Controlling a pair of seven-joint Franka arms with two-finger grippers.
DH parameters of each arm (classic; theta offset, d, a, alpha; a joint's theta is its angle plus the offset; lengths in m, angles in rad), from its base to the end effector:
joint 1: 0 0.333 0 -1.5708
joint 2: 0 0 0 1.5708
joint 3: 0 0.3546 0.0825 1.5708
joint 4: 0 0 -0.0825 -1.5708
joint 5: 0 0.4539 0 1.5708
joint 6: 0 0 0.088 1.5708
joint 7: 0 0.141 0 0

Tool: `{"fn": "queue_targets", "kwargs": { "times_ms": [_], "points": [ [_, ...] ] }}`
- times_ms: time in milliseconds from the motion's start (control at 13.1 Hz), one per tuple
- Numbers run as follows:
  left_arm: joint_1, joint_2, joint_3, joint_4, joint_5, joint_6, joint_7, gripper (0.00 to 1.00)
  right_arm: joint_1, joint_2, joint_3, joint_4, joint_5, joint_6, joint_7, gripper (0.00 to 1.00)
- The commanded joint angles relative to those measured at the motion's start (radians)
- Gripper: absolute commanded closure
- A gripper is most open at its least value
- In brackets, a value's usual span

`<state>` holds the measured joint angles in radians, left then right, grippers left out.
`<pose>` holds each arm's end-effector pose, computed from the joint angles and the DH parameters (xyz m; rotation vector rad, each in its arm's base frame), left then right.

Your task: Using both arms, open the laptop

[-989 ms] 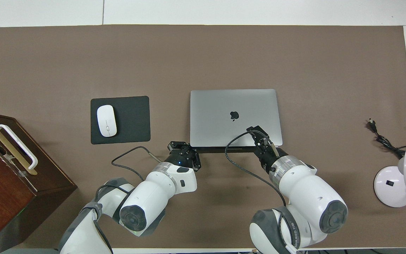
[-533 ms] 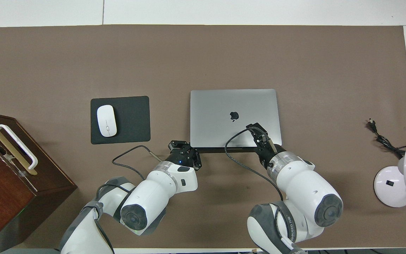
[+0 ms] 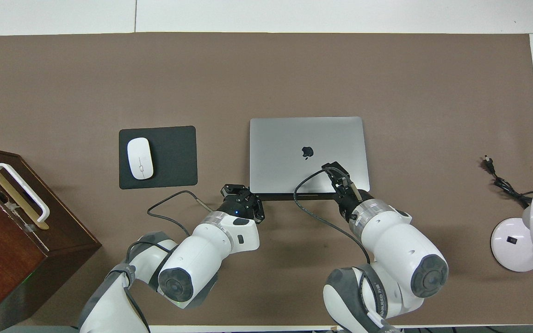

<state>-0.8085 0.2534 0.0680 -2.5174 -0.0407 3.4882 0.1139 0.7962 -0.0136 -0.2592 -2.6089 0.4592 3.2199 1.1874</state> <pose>0.4242 -0.3794 0.2144 2.5364 -1.1016 0.9942 0.4769 0.2332 0.2751 -2.1841 1.3701 -0.4141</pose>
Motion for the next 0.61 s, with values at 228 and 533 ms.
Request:
{"fn": "queue_targets", "kwargs": {
  "times_ms": [228,533],
  "points": [
    [-0.005,0.044,0.012,0.019,0.018,0.017,0.007,1.00,0.006,-0.029,0.041,-0.016,0.062,0.011,-0.017,0.00],
    [-0.005,0.044,0.012,0.019,0.018,0.018,0.007,1.00,-0.002,0.003,0.038,-0.007,0.061,0.012,-0.038,0.00]
  ]
}}
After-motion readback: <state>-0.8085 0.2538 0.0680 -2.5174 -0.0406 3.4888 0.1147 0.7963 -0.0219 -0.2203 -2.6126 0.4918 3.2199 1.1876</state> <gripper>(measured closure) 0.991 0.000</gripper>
